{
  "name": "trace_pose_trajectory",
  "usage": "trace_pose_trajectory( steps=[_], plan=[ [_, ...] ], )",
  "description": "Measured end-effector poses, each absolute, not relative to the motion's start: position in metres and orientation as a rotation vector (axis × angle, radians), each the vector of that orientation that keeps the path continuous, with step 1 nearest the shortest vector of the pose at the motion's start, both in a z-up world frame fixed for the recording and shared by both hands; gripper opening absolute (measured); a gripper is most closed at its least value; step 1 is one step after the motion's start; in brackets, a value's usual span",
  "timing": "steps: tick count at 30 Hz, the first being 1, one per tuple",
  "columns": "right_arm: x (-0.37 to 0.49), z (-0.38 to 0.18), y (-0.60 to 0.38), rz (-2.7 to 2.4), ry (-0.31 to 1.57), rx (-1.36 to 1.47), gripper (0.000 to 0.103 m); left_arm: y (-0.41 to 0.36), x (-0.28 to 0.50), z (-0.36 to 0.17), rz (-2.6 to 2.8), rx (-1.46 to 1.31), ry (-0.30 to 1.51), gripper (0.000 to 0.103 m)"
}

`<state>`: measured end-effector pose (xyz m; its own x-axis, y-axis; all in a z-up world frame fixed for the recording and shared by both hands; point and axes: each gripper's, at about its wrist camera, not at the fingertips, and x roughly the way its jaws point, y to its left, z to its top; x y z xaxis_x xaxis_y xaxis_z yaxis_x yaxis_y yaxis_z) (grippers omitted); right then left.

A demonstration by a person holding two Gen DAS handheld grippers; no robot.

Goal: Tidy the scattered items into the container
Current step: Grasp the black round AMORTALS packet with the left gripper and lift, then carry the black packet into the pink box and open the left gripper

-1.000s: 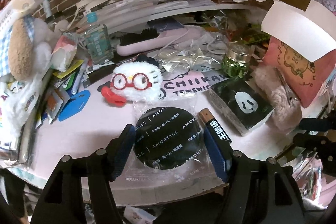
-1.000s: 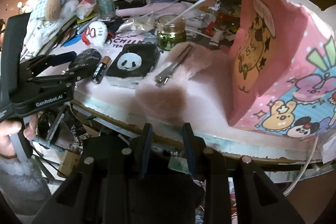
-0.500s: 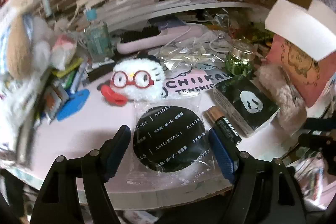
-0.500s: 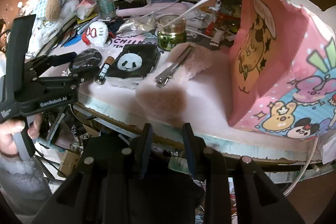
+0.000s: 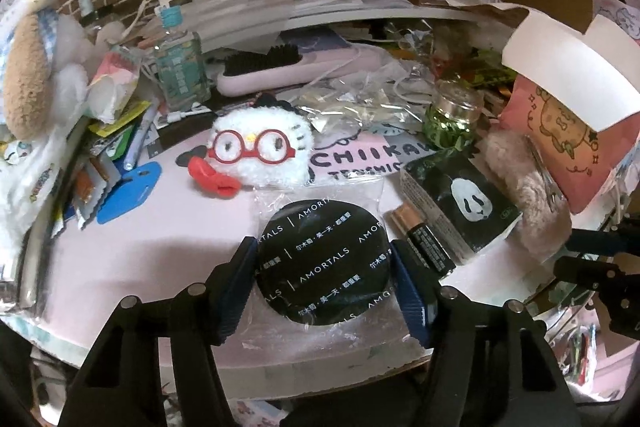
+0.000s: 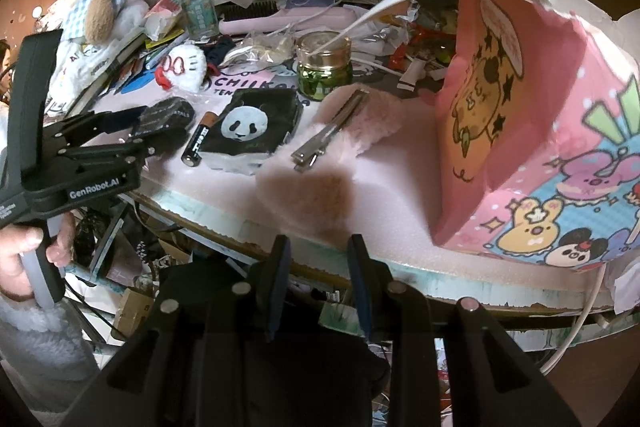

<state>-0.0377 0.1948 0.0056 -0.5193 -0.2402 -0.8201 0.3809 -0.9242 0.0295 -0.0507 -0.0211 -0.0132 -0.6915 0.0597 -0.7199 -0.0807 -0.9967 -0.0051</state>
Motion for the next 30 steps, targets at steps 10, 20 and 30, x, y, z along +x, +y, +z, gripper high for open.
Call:
trace_pose_trajectory(
  steps=[10, 20, 30],
  plan=[
    [-0.039, 0.009, 0.196, -2.458, 0.214, 1.279, 0.026, -0.026, -0.044, 0.014, 2.853, -1.123, 0.035, 0.059],
    [-0.042, 0.012, 0.201, -2.511, 0.252, 1.283, 0.026, -0.004, -0.051, 0.052, 2.811, -1.014, 0.075, 0.059],
    [-0.046, 0.013, 0.206, -2.544, 0.265, 1.294, 0.026, 0.045, -0.066, 0.105, 2.7, -0.854, 0.172, 0.059]
  ],
)
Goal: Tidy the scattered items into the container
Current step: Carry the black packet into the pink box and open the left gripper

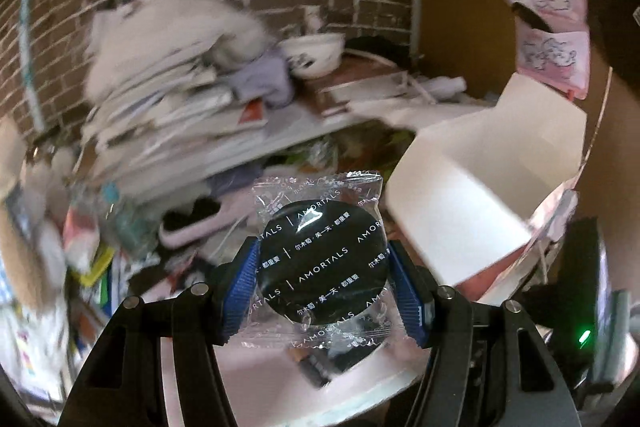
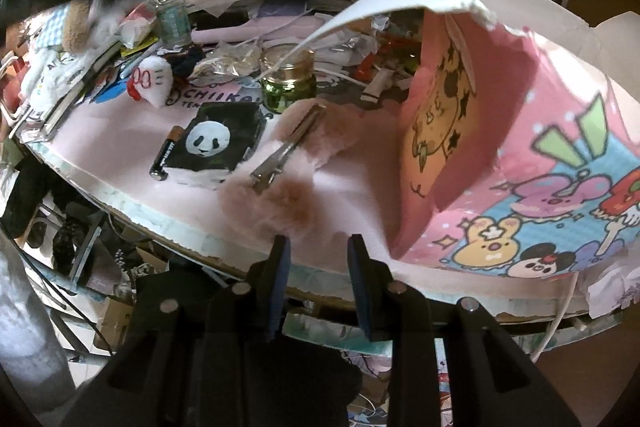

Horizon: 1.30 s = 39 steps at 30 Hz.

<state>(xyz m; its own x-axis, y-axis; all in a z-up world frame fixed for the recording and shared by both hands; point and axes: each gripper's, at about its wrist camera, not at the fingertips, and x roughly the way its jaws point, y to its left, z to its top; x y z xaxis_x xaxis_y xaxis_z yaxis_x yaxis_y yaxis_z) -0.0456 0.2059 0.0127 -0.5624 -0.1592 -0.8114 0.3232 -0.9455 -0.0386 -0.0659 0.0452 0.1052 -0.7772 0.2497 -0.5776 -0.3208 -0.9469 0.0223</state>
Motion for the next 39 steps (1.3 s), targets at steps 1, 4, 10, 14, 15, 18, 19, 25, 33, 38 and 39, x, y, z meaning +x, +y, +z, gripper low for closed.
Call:
trace_pose_trajectory(
  steps=[1, 4, 10, 14, 15, 18, 19, 25, 33, 38, 39],
  plan=[
    [-0.046, 0.013, 0.207, -2.545, 0.264, 1.294, 0.026, 0.051, -0.068, 0.111, 2.689, -0.836, 0.182, 0.059],
    [-0.047, 0.013, 0.208, -2.554, 0.256, 1.295, 0.026, 0.069, -0.072, 0.128, 2.62, -0.789, 0.19, 0.059],
    [-0.052, 0.015, 0.211, -2.58, 0.205, 1.289, 0.026, 0.112, -0.086, 0.155, 2.506, -0.747, 0.256, 0.059],
    [-0.054, 0.014, 0.211, -2.593, 0.176, 1.291, 0.026, 0.144, -0.099, 0.16, 2.443, -0.77, 0.327, 0.059],
    [-0.055, 0.014, 0.212, -2.598, 0.174, 1.292, 0.026, 0.153, -0.104, 0.16, 2.427, -0.784, 0.346, 0.059],
    [-0.055, 0.013, 0.212, -2.632, 0.168, 1.292, 0.026, 0.173, -0.116, 0.157, 2.384, -0.816, 0.373, 0.059],
    [-0.056, 0.013, 0.213, -2.633, 0.147, 1.295, 0.026, 0.178, -0.118, 0.156, 2.375, -0.822, 0.385, 0.059],
    [-0.059, 0.013, 0.213, -2.652, 0.099, 1.293, 0.026, 0.207, -0.139, 0.138, 2.302, -0.922, 0.442, 0.059],
    [-0.064, 0.01, 0.214, -2.647, 0.065, 1.304, 0.026, 0.222, -0.152, 0.118, 2.242, -1.026, 0.491, 0.06],
    [-0.064, 0.01, 0.213, -2.648, 0.059, 1.304, 0.026, 0.227, -0.152, 0.117, 2.246, -1.029, 0.543, 0.064],
    [-0.064, 0.01, 0.213, -2.647, 0.058, 1.305, 0.026, 0.228, -0.152, 0.115, 2.242, -1.033, 0.55, 0.064]
  ],
)
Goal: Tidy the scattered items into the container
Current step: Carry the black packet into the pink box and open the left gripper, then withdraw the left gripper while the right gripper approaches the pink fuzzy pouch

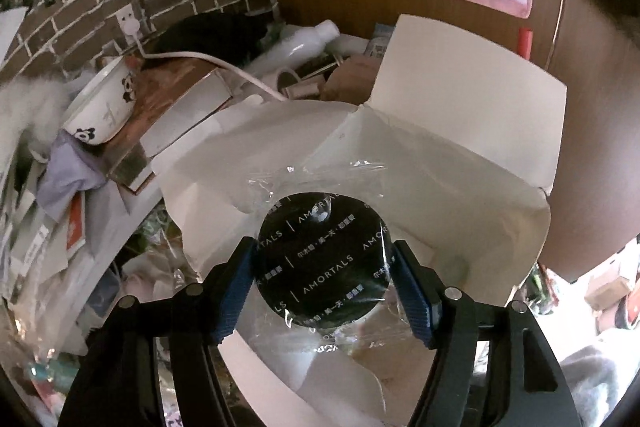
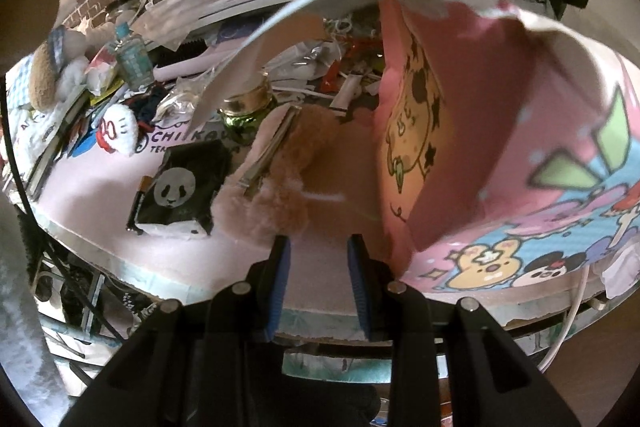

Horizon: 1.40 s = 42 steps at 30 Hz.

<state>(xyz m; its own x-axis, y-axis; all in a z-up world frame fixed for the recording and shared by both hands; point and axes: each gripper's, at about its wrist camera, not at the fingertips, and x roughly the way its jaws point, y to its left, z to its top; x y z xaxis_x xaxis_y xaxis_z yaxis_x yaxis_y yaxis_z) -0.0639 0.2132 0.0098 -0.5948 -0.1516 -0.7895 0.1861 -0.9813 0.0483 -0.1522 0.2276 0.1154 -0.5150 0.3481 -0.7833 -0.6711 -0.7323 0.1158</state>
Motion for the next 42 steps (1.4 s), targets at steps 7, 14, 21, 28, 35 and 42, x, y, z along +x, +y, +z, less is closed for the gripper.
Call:
trace_pose_trajectory(
  steps=[7, 14, 21, 28, 35, 42],
  plan=[
    [-0.065, 0.008, 0.213, -2.645, 0.042, 1.308, 0.026, 0.22, -0.151, 0.123, 2.209, -1.004, 0.456, 0.082],
    [-0.065, 0.006, 0.214, -2.634, 0.018, 1.301, 0.026, 0.189, -0.136, 0.146, 2.283, -0.868, 0.394, 0.096],
    [-0.06, 0.007, 0.212, -2.609, -0.007, 1.292, 0.026, 0.128, -0.123, 0.155, 2.452, -0.801, 0.265, 0.096],
    [-0.052, 0.01, 0.207, -2.602, -0.069, 1.254, 0.026, 0.07, -0.104, 0.142, 2.707, -0.829, 0.208, 0.096],
    [-0.057, 0.009, 0.195, -2.631, -0.151, 1.217, 0.038, 0.039, -0.094, 0.121, 2.875, -0.872, 0.221, 0.096],
    [-0.066, 0.015, 0.186, -2.727, -0.194, 1.143, 0.053, 0.022, -0.084, 0.11, 2.881, -0.892, 0.15, 0.096]
  ],
)
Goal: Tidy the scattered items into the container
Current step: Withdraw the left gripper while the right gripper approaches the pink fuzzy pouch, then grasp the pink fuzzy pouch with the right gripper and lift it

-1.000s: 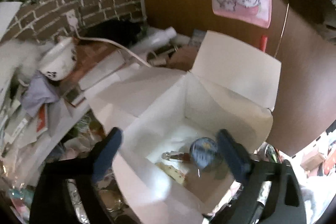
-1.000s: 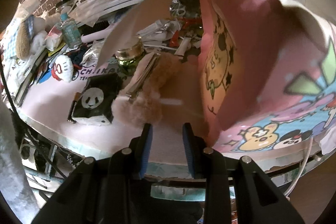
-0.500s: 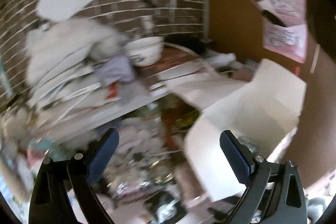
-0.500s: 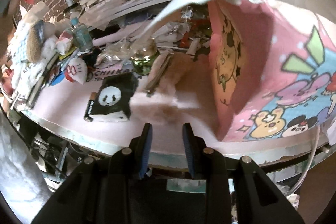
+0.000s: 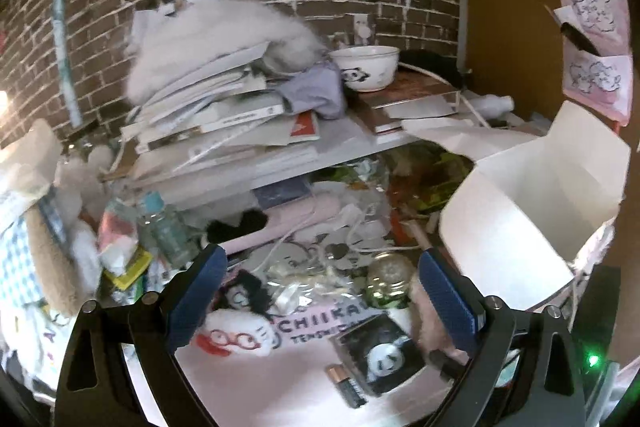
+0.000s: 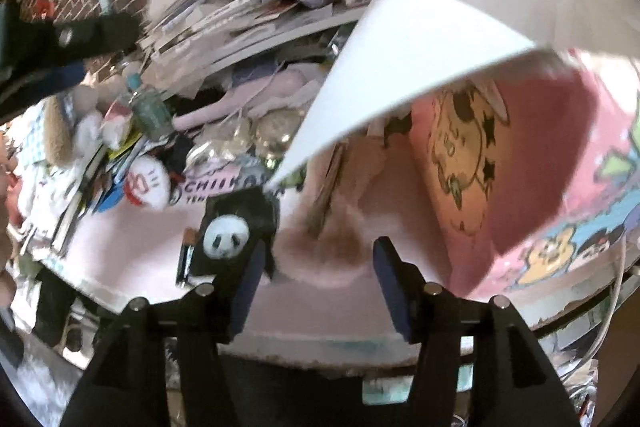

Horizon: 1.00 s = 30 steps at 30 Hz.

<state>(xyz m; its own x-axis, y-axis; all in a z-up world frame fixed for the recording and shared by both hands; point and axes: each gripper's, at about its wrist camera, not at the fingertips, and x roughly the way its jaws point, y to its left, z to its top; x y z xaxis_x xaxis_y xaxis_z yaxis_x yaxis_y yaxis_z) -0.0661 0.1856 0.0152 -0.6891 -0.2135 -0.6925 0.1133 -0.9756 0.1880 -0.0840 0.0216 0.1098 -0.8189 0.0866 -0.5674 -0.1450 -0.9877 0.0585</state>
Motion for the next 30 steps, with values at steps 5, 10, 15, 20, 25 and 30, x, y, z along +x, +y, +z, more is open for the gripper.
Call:
trace_pose_trajectory(
  steps=[5, 10, 15, 20, 25, 30],
  plan=[
    [-0.077, 0.009, 0.178, -2.768, -0.192, 1.145, 0.053, 0.014, -0.082, 0.105, 2.899, -0.902, 0.114, 0.096],
    [-0.08, 0.003, 0.174, -2.827, -0.148, 1.113, 0.053, 0.015, -0.082, 0.099, 2.889, -0.919, 0.118, 0.096],
    [-0.081, 0.0, 0.171, -2.843, -0.114, 1.099, 0.051, 0.014, -0.083, 0.097, 2.891, -0.924, 0.117, 0.096],
    [-0.079, -0.001, 0.174, -2.847, -0.086, 1.093, 0.038, 0.012, -0.084, 0.092, 2.888, -0.936, 0.106, 0.096],
    [-0.071, -0.001, 0.177, -2.854, -0.063, 1.096, 0.037, 0.01, -0.084, 0.084, 2.889, -0.964, 0.099, 0.096],
    [-0.057, 0.0, 0.179, -2.874, -0.028, 1.084, 0.037, 0.008, -0.082, 0.078, 2.882, -0.986, 0.082, 0.096]
  ],
)
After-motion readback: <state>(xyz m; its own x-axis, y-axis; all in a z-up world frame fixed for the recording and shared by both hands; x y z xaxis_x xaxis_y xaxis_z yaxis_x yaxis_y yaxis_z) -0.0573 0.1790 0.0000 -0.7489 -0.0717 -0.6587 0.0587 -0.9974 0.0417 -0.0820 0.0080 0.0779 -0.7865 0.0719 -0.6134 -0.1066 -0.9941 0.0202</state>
